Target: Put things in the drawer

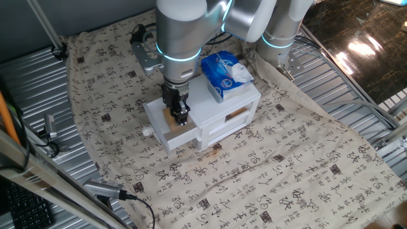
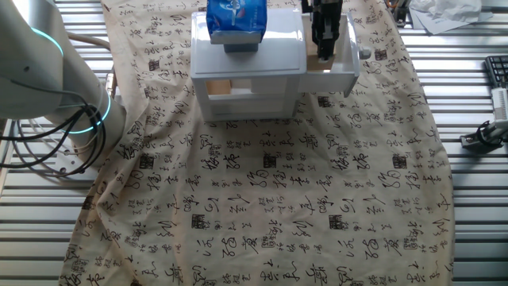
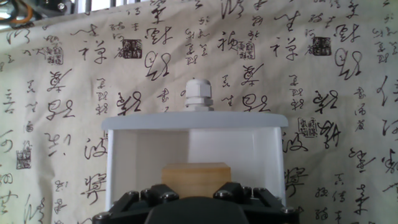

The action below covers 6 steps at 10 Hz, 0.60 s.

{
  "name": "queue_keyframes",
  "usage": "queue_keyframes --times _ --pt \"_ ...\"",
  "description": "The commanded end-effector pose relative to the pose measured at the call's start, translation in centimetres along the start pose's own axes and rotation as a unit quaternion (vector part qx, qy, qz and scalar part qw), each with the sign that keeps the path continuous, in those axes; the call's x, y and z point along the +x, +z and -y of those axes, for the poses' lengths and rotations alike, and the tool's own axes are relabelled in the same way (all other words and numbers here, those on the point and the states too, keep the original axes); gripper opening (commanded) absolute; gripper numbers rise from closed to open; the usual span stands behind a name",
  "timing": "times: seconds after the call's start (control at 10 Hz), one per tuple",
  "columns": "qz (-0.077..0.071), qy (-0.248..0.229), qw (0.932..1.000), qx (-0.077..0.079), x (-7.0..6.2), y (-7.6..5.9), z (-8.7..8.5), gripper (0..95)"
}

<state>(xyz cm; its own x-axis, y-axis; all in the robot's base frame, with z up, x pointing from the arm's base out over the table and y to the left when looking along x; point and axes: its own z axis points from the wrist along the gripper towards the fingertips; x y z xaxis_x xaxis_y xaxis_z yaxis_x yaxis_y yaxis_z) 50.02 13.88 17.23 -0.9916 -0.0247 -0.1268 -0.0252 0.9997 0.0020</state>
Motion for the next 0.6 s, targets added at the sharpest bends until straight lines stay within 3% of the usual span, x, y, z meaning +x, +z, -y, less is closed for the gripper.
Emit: queue_keyframes --times 0.1,0.6 --pt "0.003 -0.001 1.0000 0.001 0.34 0.06 0.04 0.0" --pt "0.004 0.000 1.0000 0.001 0.50 0.12 0.04 0.0"
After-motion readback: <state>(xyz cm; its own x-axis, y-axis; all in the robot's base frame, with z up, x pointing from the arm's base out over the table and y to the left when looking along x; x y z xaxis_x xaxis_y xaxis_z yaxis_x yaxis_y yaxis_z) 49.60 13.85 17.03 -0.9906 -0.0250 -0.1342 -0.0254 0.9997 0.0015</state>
